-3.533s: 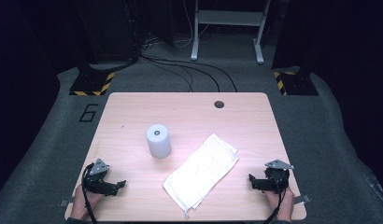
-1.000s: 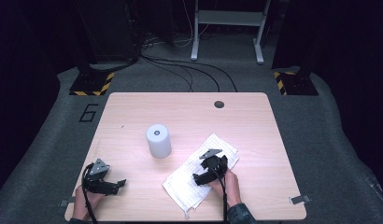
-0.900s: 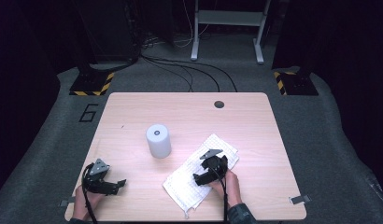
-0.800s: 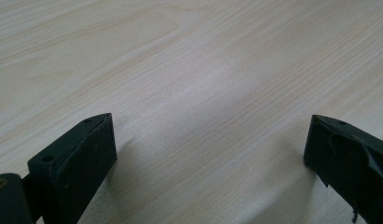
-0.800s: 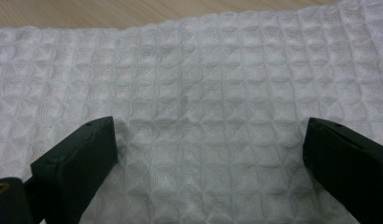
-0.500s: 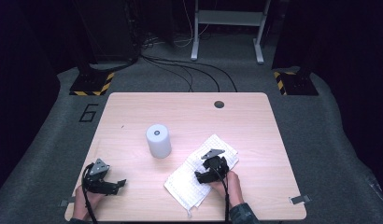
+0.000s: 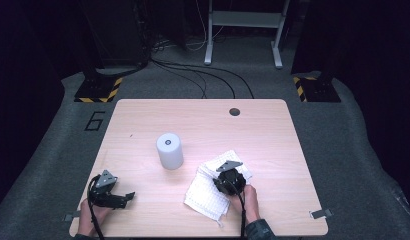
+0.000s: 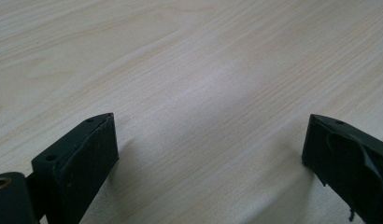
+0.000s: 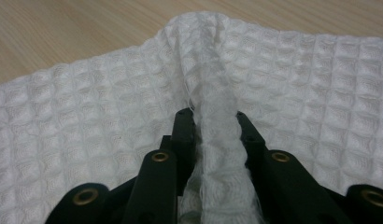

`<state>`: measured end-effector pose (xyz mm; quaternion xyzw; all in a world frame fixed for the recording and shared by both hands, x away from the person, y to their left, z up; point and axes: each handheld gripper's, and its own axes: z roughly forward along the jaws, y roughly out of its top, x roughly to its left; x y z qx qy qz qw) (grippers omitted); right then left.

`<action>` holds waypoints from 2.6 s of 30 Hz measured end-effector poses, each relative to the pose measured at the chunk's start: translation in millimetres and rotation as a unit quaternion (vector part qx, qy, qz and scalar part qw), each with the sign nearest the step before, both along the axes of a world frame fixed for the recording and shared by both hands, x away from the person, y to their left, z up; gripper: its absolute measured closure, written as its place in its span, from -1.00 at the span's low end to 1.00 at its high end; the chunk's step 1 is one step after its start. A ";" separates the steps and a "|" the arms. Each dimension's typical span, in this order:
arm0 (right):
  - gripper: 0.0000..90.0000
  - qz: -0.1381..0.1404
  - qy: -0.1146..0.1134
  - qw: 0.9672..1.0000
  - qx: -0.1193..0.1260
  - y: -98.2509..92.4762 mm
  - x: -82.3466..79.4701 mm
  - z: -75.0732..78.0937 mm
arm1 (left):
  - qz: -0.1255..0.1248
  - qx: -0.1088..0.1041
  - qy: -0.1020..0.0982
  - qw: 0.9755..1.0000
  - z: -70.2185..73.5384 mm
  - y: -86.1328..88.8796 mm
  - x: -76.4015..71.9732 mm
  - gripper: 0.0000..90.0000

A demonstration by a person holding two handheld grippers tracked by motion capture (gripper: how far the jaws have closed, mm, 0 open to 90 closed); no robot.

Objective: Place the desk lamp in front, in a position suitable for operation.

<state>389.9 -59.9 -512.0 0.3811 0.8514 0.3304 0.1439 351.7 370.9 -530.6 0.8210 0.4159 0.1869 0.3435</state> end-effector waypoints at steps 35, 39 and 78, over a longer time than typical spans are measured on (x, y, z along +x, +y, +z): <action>0.80 -0.070 -0.137 0.988 0.003 -50.8 -17.5 89.0 | -0.001 0.000 0.001 1.000 0.4 0.2 -0.2 -0.91; 0.80 -0.086 -0.147 0.985 -0.006 -63.2 -17.3 94.4 | -0.002 0.000 0.002 1.000 0.6 0.2 -0.2 -0.91; 0.82 -0.280 -0.085 0.954 -0.057 -148.6 13.9 29.5 | -0.003 0.001 0.002 1.000 0.6 0.2 0.1 -0.91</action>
